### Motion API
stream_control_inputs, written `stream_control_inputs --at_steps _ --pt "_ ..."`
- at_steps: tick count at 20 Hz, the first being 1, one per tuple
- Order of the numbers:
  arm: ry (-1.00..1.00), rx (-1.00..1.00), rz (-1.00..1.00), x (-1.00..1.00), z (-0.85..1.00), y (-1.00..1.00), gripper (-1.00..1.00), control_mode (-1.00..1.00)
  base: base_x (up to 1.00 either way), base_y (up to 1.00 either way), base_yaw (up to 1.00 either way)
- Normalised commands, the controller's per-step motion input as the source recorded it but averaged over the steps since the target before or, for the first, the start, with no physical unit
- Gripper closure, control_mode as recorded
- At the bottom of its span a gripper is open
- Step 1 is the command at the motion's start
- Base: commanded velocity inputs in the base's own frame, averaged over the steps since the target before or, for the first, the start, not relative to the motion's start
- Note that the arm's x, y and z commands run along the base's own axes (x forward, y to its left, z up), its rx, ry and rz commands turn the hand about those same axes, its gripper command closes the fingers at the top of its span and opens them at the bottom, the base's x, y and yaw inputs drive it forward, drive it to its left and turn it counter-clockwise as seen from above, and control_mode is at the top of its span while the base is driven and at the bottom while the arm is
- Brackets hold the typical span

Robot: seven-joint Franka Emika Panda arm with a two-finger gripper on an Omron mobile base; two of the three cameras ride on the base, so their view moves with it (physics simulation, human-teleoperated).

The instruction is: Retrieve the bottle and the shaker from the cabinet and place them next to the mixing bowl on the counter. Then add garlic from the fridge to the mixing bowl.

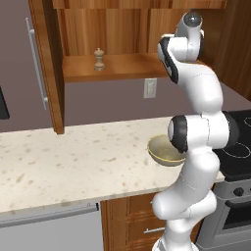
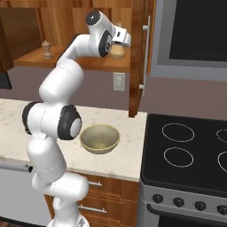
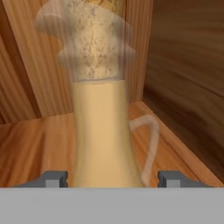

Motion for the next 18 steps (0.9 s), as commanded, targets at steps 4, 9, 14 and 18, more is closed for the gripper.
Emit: stream_control_inputs --at_steps 4,9,14,18 --pt "-0.07 0.00 0.01 -0.93 0.00 0.11 1.00 -1.00 0.00 0.00 0.00" --pt "-0.11 0.00 0.02 -0.92 -0.01 0.32 1.00 -1.00 0.00 0.00 0.00" --pt "-0.11 0.00 0.03 -1.00 -0.02 0.44 1.00 -1.00 0.00 0.00 0.00" --pt "-0.10 0.00 0.02 -1.00 0.00 0.48 1.00 -1.00 0.00 0.00 0.00"
